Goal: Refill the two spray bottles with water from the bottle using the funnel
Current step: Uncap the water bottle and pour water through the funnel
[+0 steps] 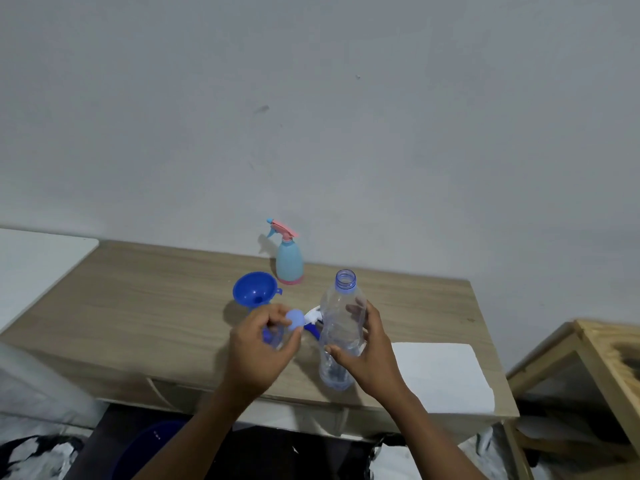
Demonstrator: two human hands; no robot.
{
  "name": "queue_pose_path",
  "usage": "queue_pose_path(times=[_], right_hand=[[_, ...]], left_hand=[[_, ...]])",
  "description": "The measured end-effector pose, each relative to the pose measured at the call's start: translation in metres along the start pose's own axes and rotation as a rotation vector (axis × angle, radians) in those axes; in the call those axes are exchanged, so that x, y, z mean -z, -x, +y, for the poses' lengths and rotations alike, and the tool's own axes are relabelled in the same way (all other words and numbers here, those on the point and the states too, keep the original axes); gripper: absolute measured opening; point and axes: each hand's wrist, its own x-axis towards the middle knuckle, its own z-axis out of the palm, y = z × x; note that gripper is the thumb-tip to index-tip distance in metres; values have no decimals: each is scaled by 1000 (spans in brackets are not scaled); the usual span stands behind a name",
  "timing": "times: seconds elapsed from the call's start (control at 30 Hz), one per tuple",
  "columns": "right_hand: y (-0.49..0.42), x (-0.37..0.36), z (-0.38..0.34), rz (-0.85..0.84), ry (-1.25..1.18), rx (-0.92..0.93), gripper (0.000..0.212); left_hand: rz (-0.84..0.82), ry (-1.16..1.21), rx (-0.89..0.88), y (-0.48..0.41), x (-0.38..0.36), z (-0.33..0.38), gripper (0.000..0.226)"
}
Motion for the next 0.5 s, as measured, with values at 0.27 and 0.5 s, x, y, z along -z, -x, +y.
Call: queue_pose_path(times=[0.27, 0.5], right_hand=[[5, -17, -2, 88, -6, -24, 93], [10, -37, -10, 184, 19, -28, 94]], left_hand=[[-163, -405, 370, 59, 22, -125, 25], [-349, -532, 479, 52, 36, -174, 17]])
